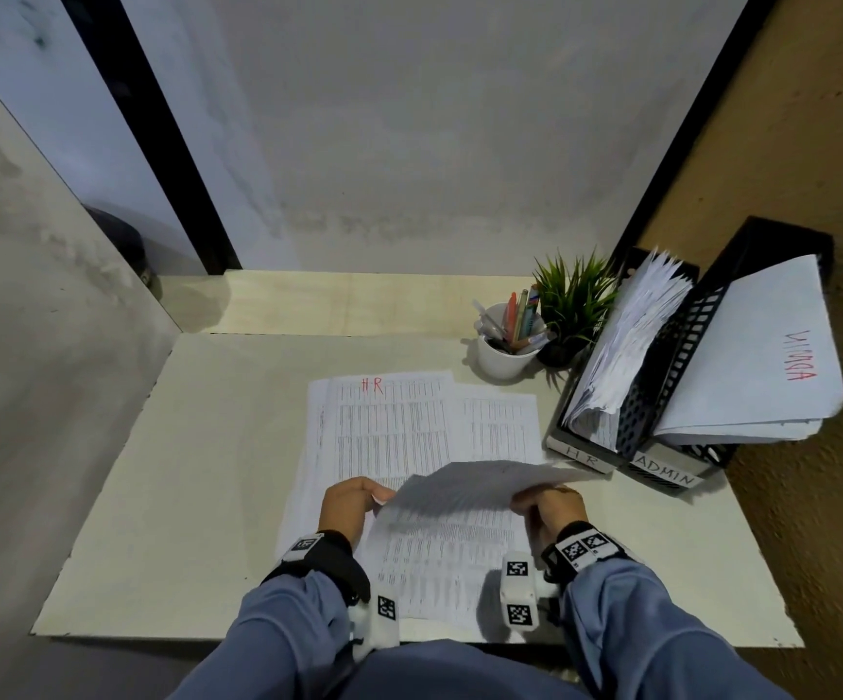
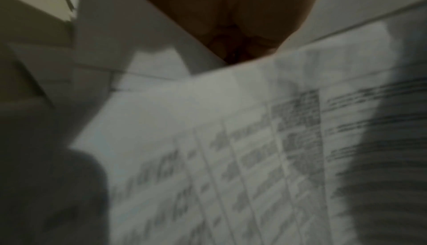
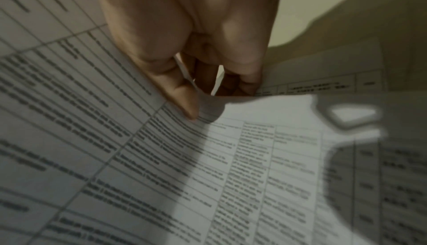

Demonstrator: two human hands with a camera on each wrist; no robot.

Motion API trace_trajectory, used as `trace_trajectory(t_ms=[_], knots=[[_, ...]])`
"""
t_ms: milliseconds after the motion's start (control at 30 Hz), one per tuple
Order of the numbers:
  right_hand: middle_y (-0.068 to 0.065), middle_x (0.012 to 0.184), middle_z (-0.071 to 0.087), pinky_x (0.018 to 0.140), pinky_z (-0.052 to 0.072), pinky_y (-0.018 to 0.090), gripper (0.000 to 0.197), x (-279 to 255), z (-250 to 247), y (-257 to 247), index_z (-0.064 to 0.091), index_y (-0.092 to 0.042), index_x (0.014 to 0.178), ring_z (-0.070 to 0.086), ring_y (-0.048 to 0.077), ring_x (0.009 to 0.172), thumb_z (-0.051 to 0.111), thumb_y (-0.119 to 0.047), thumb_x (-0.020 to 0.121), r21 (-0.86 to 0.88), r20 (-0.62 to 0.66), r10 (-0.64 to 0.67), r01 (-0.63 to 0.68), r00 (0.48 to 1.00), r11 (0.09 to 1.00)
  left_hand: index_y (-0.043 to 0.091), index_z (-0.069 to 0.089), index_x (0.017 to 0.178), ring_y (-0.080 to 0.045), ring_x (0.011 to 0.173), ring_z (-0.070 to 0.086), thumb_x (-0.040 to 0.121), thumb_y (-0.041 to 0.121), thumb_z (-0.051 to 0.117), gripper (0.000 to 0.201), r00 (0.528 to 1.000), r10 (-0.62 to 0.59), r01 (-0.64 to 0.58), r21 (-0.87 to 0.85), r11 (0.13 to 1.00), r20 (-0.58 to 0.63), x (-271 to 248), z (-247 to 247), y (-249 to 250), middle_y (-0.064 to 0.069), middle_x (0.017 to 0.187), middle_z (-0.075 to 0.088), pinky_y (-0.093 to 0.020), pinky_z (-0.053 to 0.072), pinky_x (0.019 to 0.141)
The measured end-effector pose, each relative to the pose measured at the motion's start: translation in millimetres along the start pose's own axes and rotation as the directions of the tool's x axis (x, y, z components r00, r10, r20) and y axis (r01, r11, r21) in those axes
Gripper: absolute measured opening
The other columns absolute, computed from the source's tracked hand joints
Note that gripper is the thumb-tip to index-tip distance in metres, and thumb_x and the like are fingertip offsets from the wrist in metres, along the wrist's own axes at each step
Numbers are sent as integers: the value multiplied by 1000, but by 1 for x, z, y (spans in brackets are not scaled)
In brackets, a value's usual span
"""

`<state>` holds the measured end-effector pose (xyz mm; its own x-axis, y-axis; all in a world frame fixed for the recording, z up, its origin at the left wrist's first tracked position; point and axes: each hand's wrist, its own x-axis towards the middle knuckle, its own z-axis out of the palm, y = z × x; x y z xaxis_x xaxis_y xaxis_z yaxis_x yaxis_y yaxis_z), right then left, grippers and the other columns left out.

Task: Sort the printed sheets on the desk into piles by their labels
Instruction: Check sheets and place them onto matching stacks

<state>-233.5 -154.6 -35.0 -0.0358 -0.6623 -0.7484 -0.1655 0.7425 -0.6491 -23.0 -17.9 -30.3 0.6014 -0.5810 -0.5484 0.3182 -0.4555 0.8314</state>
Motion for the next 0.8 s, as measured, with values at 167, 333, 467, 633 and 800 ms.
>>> trace_trajectory(t_ms=[167,333,467,633,800], knots=[[15,71,59,70,48,37,30,-2,0,4,55,1,67,56,31,75,48,28,58,49,16,-85,84,996,995,15,70,58,-25,80,59,73,-12,41,43,987,69,-50,128,991,-146,7,1,2,-4,79,69,-28,45,77],[13,73,55,49,42,24,20,-3,1,-3,56,5,66,48,24,63,51,25,64,-87,-25,-45,42,999,995,6,50,128,-39,118,44,85,15,56,44,922,52,167,515,841,-385,25,-17,3,-18,130,48,-45,38,101],[11,69,52,52,39,26,21,-3,2,-3,53,3,59,46,23,60,54,23,64,-134,-35,-19,14,999,991,1,36,132,-39,118,46,75,28,72,73,932,-25,235,553,800,-361,25,-17,8,-20,131,43,-46,40,99],[9,65,50,50,37,26,24,-4,2,-4,52,2,55,44,23,56,53,24,65,-132,-33,-25,21,999,991,-2,42,123,-37,108,55,73,30,75,68,939,-91,261,513,818,-332,28,-16,11,-20,123,54,-39,48,90],[11,69,53,56,41,30,20,-5,2,-1,53,2,58,48,24,61,55,22,62,-148,-39,-20,15,999,989,2,60,110,-32,99,60,78,16,71,37,955,65,103,529,843,-288,23,-19,14,-11,106,63,-29,41,75]])
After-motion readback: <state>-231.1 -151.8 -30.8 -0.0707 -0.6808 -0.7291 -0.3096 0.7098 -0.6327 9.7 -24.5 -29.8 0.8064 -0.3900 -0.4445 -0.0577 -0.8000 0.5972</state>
